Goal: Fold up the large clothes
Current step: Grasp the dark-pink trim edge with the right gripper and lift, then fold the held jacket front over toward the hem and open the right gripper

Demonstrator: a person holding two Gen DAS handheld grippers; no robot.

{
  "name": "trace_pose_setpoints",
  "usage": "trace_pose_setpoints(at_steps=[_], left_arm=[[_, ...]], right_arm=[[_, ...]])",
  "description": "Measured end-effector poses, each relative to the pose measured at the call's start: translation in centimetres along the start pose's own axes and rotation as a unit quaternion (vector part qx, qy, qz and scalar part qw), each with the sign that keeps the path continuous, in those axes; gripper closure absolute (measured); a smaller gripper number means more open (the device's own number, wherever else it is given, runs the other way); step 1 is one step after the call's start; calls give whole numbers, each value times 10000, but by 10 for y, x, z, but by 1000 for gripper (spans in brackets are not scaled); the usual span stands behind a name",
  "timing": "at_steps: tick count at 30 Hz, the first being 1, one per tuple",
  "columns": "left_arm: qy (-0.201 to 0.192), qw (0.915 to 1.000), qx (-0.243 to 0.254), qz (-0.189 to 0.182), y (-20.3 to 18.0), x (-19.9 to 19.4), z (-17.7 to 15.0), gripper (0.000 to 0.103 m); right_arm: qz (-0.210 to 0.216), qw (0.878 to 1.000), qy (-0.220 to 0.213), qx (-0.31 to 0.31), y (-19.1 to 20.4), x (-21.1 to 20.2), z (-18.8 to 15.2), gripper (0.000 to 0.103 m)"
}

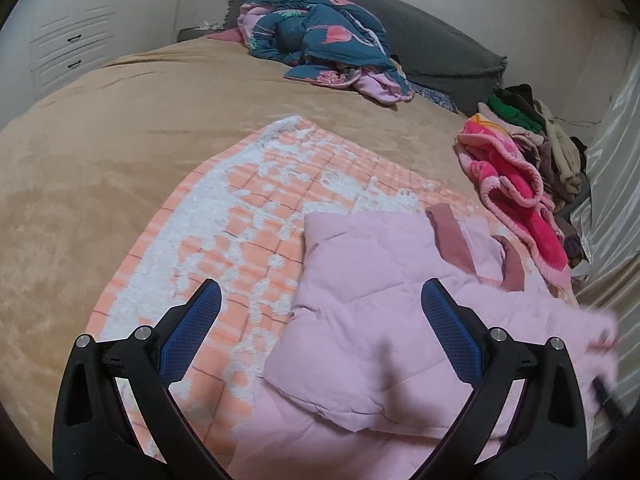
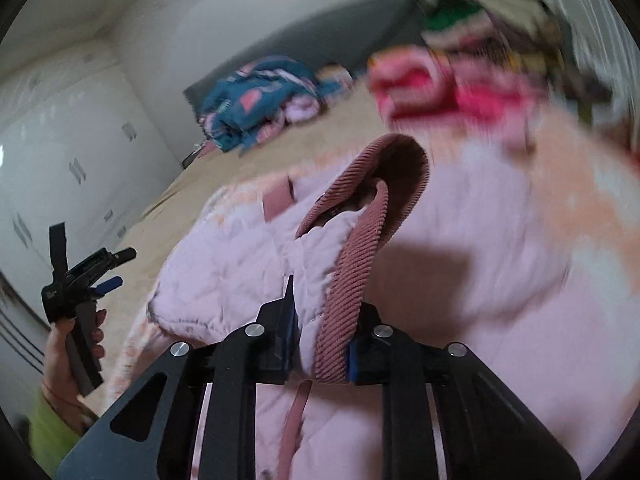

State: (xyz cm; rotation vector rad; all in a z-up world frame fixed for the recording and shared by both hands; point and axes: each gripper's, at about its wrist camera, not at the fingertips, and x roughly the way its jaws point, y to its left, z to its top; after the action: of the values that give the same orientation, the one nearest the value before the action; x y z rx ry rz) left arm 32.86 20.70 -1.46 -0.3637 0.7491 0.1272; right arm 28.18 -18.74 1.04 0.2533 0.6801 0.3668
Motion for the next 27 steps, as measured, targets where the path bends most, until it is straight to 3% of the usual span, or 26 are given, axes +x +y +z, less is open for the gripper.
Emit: trace_pose_setpoints(at_steps=[4, 9, 21, 27], left_arm=[[-22, 9997, 237, -56, -16, 1, -2, 9], [61, 9983, 580, -95, -36, 8, -9, 10], [206, 9888, 1434, -347, -96, 21, -35, 9], [376, 9858, 1571, -469, -107, 29, -44, 15]], right_arm=[[-245, 9974, -221, -639, 11, -4, 32, 85], [-637, 9950, -79, -770, -1, 14, 47, 85], [-1117, 9909, 431, -606, -32, 55, 11, 84], [-1218, 9891, 574, -595, -35, 57, 5, 76]])
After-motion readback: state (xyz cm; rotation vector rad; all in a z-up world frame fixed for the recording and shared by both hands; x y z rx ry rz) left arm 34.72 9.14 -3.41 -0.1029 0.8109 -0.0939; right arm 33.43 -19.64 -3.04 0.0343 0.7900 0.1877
